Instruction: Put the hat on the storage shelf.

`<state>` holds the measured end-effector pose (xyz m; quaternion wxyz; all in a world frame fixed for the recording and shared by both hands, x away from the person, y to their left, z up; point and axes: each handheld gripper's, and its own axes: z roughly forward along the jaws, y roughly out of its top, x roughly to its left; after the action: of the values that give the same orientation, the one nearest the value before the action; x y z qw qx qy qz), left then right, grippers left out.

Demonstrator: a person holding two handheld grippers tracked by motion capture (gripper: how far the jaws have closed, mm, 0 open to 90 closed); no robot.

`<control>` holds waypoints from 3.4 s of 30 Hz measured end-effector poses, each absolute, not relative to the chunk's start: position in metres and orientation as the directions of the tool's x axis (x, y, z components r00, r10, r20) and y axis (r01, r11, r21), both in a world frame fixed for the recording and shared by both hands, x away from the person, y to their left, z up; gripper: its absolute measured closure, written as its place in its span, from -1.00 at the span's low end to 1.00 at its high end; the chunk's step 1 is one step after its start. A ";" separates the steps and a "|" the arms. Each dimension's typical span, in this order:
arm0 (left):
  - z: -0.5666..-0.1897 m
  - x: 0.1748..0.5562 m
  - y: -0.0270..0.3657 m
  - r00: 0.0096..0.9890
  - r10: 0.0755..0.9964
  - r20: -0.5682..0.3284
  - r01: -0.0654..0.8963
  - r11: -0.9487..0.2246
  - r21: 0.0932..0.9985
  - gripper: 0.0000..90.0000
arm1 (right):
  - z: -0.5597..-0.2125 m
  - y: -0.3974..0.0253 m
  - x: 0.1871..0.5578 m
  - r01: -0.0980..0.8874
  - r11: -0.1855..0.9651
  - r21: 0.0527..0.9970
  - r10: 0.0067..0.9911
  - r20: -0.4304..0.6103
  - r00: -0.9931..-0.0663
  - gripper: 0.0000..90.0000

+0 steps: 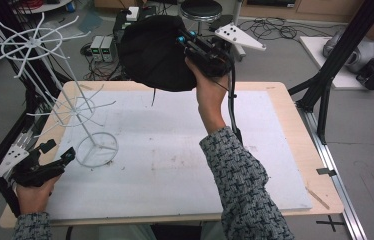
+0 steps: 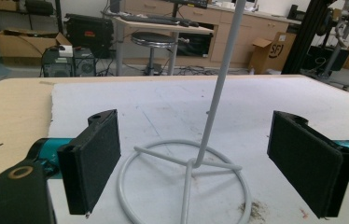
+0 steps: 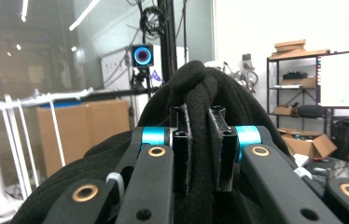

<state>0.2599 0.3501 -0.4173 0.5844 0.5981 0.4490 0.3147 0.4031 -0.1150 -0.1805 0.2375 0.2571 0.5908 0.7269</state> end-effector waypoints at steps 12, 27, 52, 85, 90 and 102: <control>-0.417 0.260 0.350 0.401 0.904 -0.149 0.168 0.087 0.982 -0.61 | -0.148 -0.109 0.398 -0.073 -0.269 0.961 0.610 0.111 -0.785 0.82; -0.418 0.261 0.350 0.399 0.904 -0.152 0.174 0.088 0.981 -0.61 | -0.124 -0.104 0.390 -0.097 -0.329 0.939 0.565 0.113 -0.817 0.82; -0.418 0.260 0.355 0.385 0.909 -0.161 0.174 0.100 0.980 -0.61 | -0.119 -0.087 0.384 -0.086 -0.356 0.930 0.491 0.108 -0.864 0.82; -0.419 0.260 0.354 0.382 0.911 -0.158 0.177 0.095 0.980 -0.61 | -0.151 -0.063 0.387 -0.014 -0.245 0.969 0.446 0.099 -0.890 0.69; -0.419 0.260 0.354 0.382 0.911 -0.156 0.175 0.094 0.980 -0.61 | -0.159 -0.059 0.387 -0.001 -0.229 0.973 0.438 0.103 -0.893 0.65; -0.419 0.260 0.356 0.379 0.911 -0.160 0.176 0.099 0.979 -0.61 | -0.183 -0.055 0.392 0.051 -0.230 0.972 0.422 0.147 -0.895 0.61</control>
<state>0.2600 0.3556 -0.4190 0.5821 0.5923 0.4589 0.3159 0.3925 -0.0550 -0.1826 0.1219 0.1942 0.6085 0.7597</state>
